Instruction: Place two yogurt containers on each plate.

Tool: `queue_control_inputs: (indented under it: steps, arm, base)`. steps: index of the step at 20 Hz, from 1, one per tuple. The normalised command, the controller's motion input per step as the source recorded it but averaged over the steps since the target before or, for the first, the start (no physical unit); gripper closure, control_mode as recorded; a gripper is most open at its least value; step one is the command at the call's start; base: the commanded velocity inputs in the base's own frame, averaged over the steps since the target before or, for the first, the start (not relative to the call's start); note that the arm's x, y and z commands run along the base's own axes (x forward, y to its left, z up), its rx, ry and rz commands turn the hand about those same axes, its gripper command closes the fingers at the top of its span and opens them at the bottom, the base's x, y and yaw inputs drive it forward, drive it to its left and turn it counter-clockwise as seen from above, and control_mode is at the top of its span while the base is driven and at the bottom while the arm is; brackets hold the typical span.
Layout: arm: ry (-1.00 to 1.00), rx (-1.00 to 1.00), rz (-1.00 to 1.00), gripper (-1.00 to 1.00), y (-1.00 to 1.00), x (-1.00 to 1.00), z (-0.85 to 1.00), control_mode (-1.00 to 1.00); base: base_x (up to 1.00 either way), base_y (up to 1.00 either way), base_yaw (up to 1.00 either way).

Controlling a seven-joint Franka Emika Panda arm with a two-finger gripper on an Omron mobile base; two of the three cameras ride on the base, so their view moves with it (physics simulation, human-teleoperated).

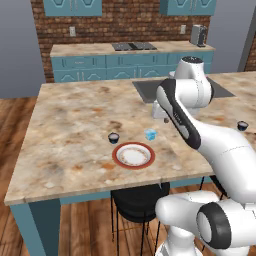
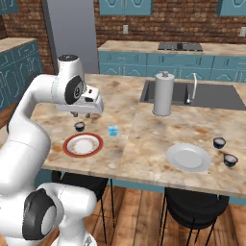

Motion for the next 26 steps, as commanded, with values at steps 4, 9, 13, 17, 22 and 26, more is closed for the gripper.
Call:
queue_control_inputs:
  steps: [4, 9, 13, 17, 22, 26]
  arm:
    - [0.16, -0.02, 0.0, -1.0, 0.0, 0.54, -0.2, -1.0]
    - [0.19, -0.01, -0.04, -1.0, -0.07, 0.96, -0.3, -1.0]
    - [0.0, 0.0, 0.04, -1.0, -0.2, 0.88, -0.44, -1.0]
    - [0.0, 0.0, 0.12, -1.0, -0.32, 0.87, -0.61, -1.0]
    - [0.0, -0.03, 0.05, -1.0, -0.04, 0.64, -0.68, -1.0]
    - [0.0, 0.0, 0.07, -1.0, 0.0, 0.44, -0.54, -1.0]
  base:
    - [0.0, 0.0, 0.0]
    - [0.0, 0.0, 0.0]
    - [0.0, 0.0, 0.0]
    - [0.0, 0.0, 0.0]
    - [0.0, 0.0, 0.0]
    - [0.0, 0.0, 0.0]
